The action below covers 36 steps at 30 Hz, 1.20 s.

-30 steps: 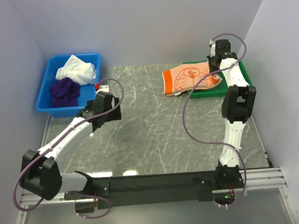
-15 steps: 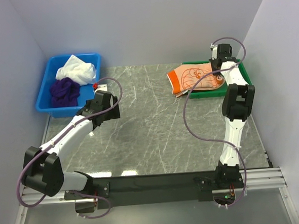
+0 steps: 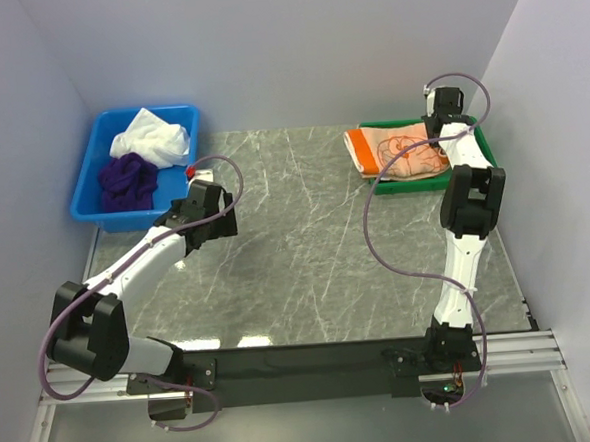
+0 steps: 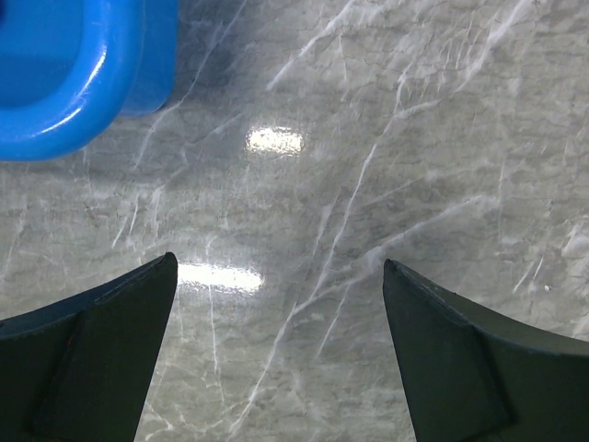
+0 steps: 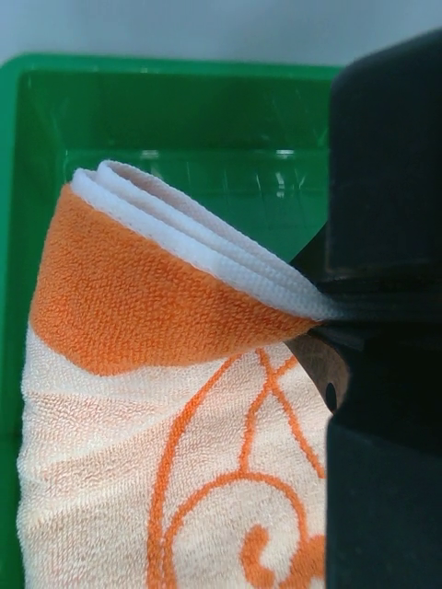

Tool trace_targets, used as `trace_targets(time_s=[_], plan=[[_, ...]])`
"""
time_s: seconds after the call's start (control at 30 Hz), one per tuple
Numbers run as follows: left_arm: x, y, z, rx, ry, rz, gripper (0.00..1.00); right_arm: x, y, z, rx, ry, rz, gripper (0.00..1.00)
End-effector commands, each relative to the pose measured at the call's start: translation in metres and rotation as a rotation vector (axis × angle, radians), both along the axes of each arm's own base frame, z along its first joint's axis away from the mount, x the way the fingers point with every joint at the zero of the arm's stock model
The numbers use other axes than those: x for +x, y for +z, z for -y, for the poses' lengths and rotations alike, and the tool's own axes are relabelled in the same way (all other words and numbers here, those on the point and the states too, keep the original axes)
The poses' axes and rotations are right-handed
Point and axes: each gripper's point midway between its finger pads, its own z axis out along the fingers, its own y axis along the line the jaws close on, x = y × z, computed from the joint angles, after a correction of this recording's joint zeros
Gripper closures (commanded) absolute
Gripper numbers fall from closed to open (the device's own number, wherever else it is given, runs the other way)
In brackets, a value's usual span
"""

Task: Fold and stack the towels
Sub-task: Neatly place the folded towel into the bin

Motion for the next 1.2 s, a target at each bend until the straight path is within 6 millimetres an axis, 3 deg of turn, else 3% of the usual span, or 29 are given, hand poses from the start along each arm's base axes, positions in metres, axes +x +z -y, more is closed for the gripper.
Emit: trace_targets(time_s=[0.0, 0.63, 1.17], plan=[[0.007, 0.004, 0.001, -0.002, 0.000, 0.029, 0.02, 0.008, 0.005, 0.020, -0.074, -0.033, 0.036, 1.00], [0.008, 0.001, 0.002, -0.002, -0.005, 0.022, 0.02, -0.004, 0.001, 0.040, -0.181, -0.097, 0.004, 1.00], [0.009, 0.001, 0.002, -0.003, -0.006, 0.021, 0.02, -0.005, 0.015, 0.051, -0.251, -0.132, 0.024, 1.00]])
